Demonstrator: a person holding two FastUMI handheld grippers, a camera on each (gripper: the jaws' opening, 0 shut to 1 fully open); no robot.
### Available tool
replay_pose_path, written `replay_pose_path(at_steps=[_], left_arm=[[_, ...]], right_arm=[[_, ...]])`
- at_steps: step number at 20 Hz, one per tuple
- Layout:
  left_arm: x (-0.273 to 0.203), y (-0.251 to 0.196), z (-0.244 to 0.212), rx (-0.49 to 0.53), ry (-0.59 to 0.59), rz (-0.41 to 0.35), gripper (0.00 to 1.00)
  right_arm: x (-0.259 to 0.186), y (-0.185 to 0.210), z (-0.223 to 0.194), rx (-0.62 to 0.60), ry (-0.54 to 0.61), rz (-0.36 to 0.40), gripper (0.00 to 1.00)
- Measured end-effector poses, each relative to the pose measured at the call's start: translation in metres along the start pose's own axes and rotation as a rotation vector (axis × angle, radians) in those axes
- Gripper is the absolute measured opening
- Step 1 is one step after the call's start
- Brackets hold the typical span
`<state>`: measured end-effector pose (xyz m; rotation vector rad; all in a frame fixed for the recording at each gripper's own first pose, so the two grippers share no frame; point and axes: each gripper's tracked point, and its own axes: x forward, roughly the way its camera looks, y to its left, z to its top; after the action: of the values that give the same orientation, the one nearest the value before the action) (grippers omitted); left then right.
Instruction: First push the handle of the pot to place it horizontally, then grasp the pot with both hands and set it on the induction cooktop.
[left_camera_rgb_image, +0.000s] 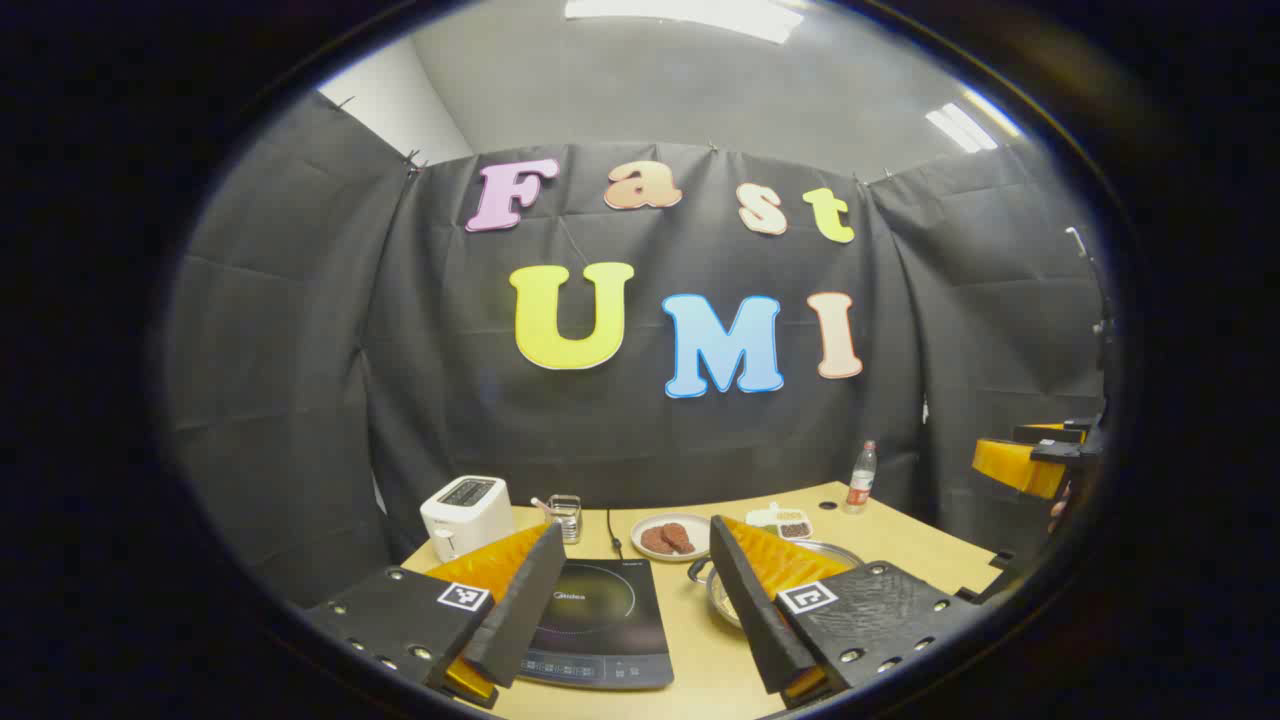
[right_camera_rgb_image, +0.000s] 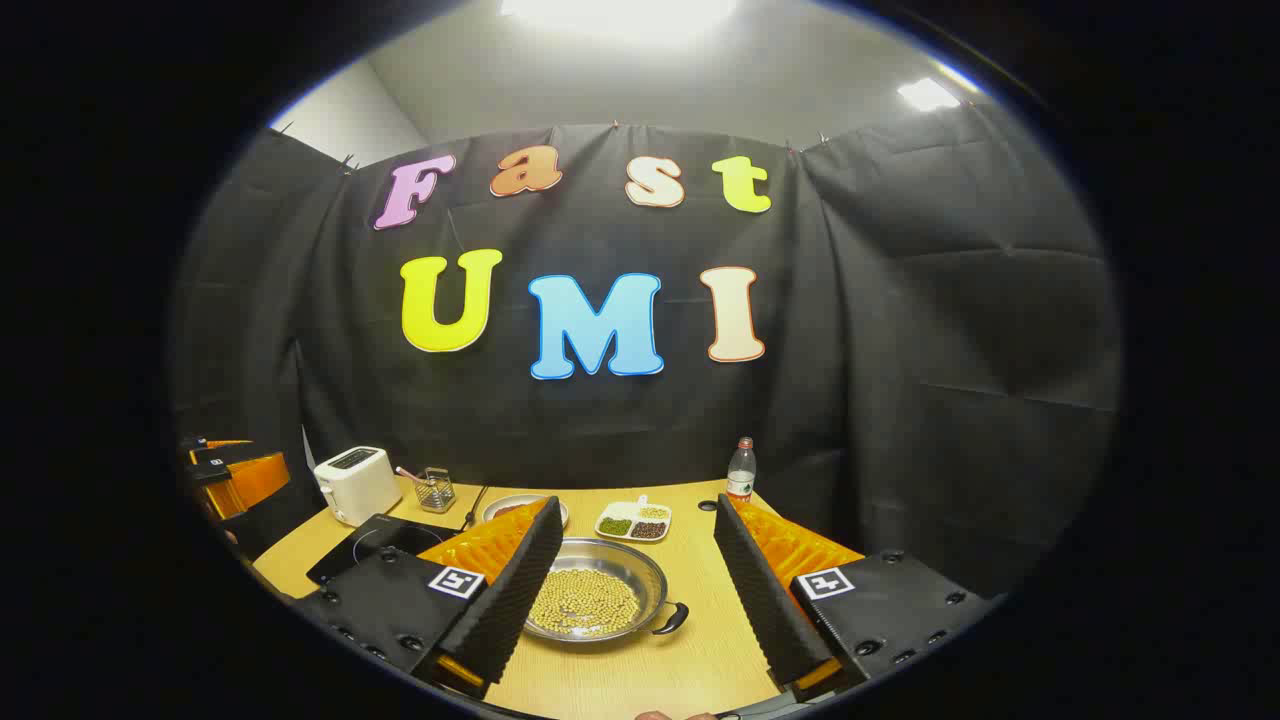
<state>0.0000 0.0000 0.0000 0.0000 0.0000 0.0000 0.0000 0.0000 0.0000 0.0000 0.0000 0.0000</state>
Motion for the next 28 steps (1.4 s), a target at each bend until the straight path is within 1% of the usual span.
replay_pose_path(at_steps=[1, 2, 3, 4, 5, 6, 7, 8, 9, 14, 20, 23, 24, 28], left_arm=[[0.000, -0.001, 0.002, 0.002, -0.003, -0.002, 0.85], [0.000, -0.002, 0.005, 0.006, -0.006, -0.004, 0.88], [-0.001, -0.004, 0.005, 0.009, -0.010, -0.005, 0.89], [-0.002, -0.005, 0.006, 0.010, -0.011, -0.007, 0.89], [-0.004, -0.006, 0.007, 0.010, -0.014, -0.011, 0.85], [-0.004, -0.007, 0.009, 0.010, -0.018, -0.016, 0.89], [-0.002, -0.007, 0.011, 0.013, -0.021, -0.019, 0.85], [-0.002, -0.006, 0.013, 0.017, -0.021, -0.019, 0.89], [-0.002, -0.005, 0.014, 0.017, -0.021, -0.018, 0.84], [-0.001, 0.001, 0.021, -0.019, -0.024, -0.020, 0.84], [0.006, 0.018, 0.013, -0.024, -0.010, 0.000, 0.85], [0.009, 0.028, 0.001, -0.019, -0.001, 0.011, 0.84], [0.008, 0.031, -0.001, -0.017, -0.002, 0.016, 0.89], [0.010, 0.040, -0.012, -0.009, 0.004, 0.029, 0.88]], right_arm=[[-0.001, -0.001, 0.002, 0.003, -0.001, 0.000, 0.98], [-0.002, -0.001, 0.003, 0.006, -0.002, 0.002, 0.97], [-0.003, -0.001, 0.003, 0.008, -0.002, 0.005, 0.98], [-0.003, 0.000, 0.005, 0.015, -0.002, 0.012, 0.98], [-0.004, 0.002, 0.006, 0.021, -0.005, 0.018, 0.97], [-0.004, 0.002, 0.008, 0.025, -0.009, 0.018, 0.97], [-0.004, 0.002, 0.011, 0.024, -0.017, 0.017, 0.96], [-0.004, 0.002, 0.014, 0.022, -0.021, 0.014, 0.96], [-0.004, 0.004, 0.013, 0.020, -0.018, 0.014, 0.97], [0.000, 0.007, 0.019, 0.007, -0.029, 0.011, 0.97], [0.011, 0.018, 0.005, -0.024, 0.031, 0.034, 0.98], [0.018, 0.026, 0.003, -0.048, 0.061, 0.062, 0.98], [0.020, 0.030, 0.002, -0.054, 0.071, 0.073, 0.97], [0.031, 0.043, 0.000, -0.078, 0.115, 0.114, 0.98]])
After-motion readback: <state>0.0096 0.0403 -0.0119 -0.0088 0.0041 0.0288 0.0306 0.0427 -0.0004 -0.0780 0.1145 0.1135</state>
